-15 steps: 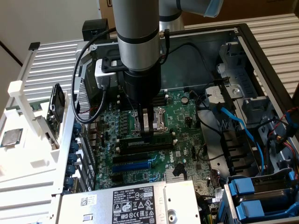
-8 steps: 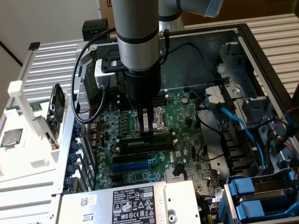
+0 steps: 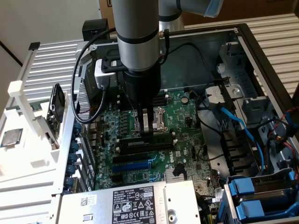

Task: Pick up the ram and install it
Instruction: 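Insert the ram into the slot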

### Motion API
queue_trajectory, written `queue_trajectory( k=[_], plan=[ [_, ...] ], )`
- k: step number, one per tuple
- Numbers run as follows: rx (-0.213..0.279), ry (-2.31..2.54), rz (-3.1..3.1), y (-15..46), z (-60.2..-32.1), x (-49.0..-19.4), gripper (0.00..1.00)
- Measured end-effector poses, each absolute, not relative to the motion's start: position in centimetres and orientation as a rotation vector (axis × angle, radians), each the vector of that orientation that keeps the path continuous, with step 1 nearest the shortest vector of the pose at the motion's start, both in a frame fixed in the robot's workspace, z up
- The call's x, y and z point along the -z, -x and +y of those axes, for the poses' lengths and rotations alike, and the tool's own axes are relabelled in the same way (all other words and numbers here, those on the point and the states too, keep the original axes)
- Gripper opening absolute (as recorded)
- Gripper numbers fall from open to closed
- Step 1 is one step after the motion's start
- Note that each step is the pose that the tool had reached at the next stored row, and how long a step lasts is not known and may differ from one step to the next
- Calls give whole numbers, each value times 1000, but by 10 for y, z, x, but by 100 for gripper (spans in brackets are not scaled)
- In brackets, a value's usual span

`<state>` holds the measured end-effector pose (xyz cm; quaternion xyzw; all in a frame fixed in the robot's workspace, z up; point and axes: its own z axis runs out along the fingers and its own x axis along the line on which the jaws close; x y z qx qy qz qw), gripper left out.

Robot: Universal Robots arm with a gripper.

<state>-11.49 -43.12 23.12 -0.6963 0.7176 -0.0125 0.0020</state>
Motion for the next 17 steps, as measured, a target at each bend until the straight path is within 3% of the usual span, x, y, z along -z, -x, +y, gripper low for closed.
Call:
queue_trajectory(
  k=[17],
  plan=[
    [41, 2184, 2251, 114, -431, -231, 13]
  ],
)
